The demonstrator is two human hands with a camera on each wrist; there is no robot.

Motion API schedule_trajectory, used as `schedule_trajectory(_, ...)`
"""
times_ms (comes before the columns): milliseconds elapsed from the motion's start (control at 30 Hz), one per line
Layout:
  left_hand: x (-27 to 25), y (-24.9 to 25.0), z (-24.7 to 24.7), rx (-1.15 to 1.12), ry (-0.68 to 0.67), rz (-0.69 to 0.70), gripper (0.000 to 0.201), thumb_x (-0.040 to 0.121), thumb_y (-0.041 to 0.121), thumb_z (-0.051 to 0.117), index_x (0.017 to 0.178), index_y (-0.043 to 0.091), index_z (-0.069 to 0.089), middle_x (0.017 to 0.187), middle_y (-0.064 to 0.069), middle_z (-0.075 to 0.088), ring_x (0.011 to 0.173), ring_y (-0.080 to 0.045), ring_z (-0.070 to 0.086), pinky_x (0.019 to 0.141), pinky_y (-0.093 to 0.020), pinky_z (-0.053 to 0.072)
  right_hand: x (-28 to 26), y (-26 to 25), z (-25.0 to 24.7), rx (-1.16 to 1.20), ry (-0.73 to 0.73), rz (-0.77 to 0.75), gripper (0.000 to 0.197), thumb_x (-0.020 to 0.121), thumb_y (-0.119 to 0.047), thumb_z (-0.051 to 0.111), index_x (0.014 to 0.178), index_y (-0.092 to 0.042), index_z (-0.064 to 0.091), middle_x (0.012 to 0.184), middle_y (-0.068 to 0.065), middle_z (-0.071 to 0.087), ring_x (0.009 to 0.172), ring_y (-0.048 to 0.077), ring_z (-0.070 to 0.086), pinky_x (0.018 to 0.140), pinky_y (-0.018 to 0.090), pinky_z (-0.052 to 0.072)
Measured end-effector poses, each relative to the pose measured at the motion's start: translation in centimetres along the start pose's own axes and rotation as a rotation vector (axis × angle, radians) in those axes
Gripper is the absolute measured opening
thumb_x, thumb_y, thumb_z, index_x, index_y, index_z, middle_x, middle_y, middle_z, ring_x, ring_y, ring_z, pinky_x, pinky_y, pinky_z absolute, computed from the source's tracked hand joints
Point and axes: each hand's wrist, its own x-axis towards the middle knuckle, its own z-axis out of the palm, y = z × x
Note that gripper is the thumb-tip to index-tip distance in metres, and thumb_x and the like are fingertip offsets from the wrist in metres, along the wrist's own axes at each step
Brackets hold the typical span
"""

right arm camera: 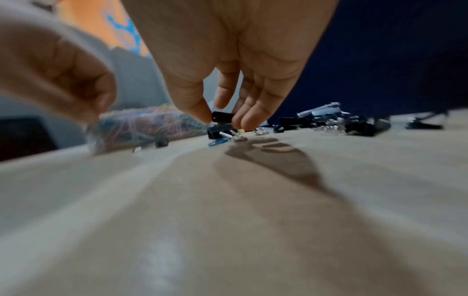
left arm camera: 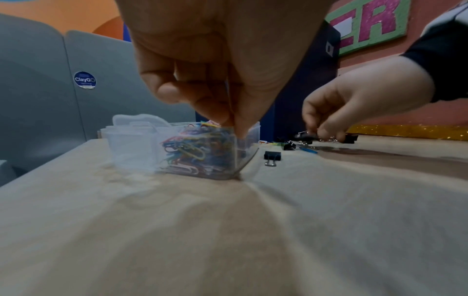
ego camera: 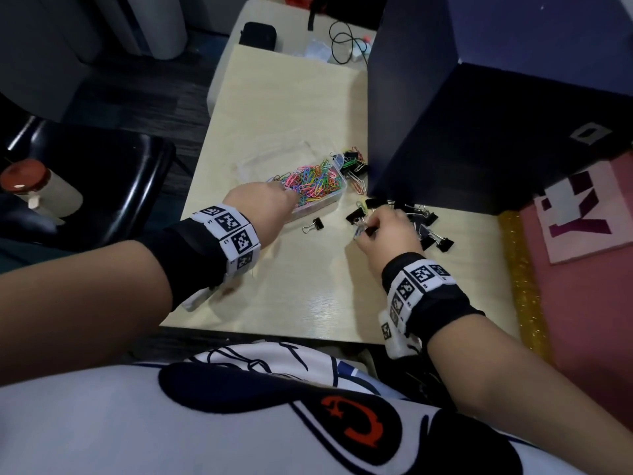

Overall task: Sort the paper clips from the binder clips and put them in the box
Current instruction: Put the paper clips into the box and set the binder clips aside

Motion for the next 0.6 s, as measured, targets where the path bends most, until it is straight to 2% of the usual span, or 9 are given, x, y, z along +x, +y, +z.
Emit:
schedule_trajectory(133,-0.1,1.8,0.2,-0.043,-0.029,0.027,0.017,0.092,0.015,0.047,0.108,0.014,0.054,0.104,-0.008,0.055,0.094,-0.032,0.058,0.066,-0.038,0.049,0.5,1.5,-0.8,-0.016,0.089,0.107,0.020,0.085,-0.023,0.057,0.101,-0.013,0.055,0.115,0.007,0.047,0.098,0.028,0.053,0.075,0.029,0.040)
schedule_trajectory(200,0.0,3.2,0.6,-0.051,-0.043,0.085,0.020,0.092,0.016,0.047,0.111,0.014,0.053,0.108,-0.008,0.055,0.096,-0.032,0.058,0.070,-0.039,0.052,0.6,2.4,-0.9,-0.114,0.067,0.143,0.023,0.087,-0.027,0.054,0.106,-0.013,0.056,0.119,0.009,0.048,0.107,0.029,0.050,0.081,0.033,0.043)
schedule_trajectory(267,0.4,4.5,1.1,-0.050,-0.057,0.152,0.023,0.091,0.014,0.047,0.113,0.013,0.054,0.111,-0.008,0.054,0.099,-0.032,0.057,0.070,-0.036,0.050,0.4,2.9,-1.0,-0.227,0.038,0.148,0.028,0.089,-0.030,0.053,0.111,-0.013,0.057,0.124,0.010,0.047,0.113,0.030,0.045,0.088,0.037,0.044)
schedule_trajectory(333,1.1,5.7,1.4,-0.043,-0.060,0.244,0.028,0.089,0.012,0.048,0.117,0.013,0.052,0.113,-0.009,0.052,0.103,-0.031,0.055,0.075,-0.035,0.048,0.0,3.0,-0.9,-0.279,0.043,0.074,0.028,0.090,-0.027,0.051,0.113,-0.015,0.059,0.124,0.009,0.046,0.115,0.030,0.042,0.094,0.040,0.042)
schedule_trajectory(400,1.9,6.8,1.4,-0.021,-0.040,0.303,0.035,0.088,0.012,0.050,0.123,0.015,0.049,0.120,-0.008,0.049,0.108,-0.030,0.052,0.084,-0.040,0.050,-0.5,2.9,-0.8,-0.266,0.034,-0.061,0.028,0.089,-0.022,0.050,0.115,-0.019,0.061,0.122,0.008,0.046,0.114,0.029,0.040,0.096,0.039,0.037)
schedule_trajectory(500,3.3,7.9,1.1,0.004,-0.070,0.266,0.047,0.092,0.013,0.046,0.138,0.018,0.037,0.130,-0.006,0.042,0.114,-0.031,0.046,0.087,-0.044,0.050,-1.1,2.6,-0.3,-0.296,-0.063,-0.224,0.037,0.087,-0.015,0.048,0.120,-0.026,0.060,0.123,0.006,0.045,0.116,0.030,0.039,0.096,0.039,0.035)
schedule_trajectory(600,4.2,8.2,0.7,0.061,-0.135,0.233,0.051,0.092,0.019,0.048,0.141,0.020,0.032,0.128,-0.010,0.040,0.119,-0.034,0.040,0.089,-0.045,0.050,-1.3,2.9,-0.1,-0.330,-0.157,-0.245,0.043,0.091,-0.020,0.046,0.129,-0.038,0.054,0.121,0.003,0.044,0.116,0.027,0.037,0.099,0.038,0.034)
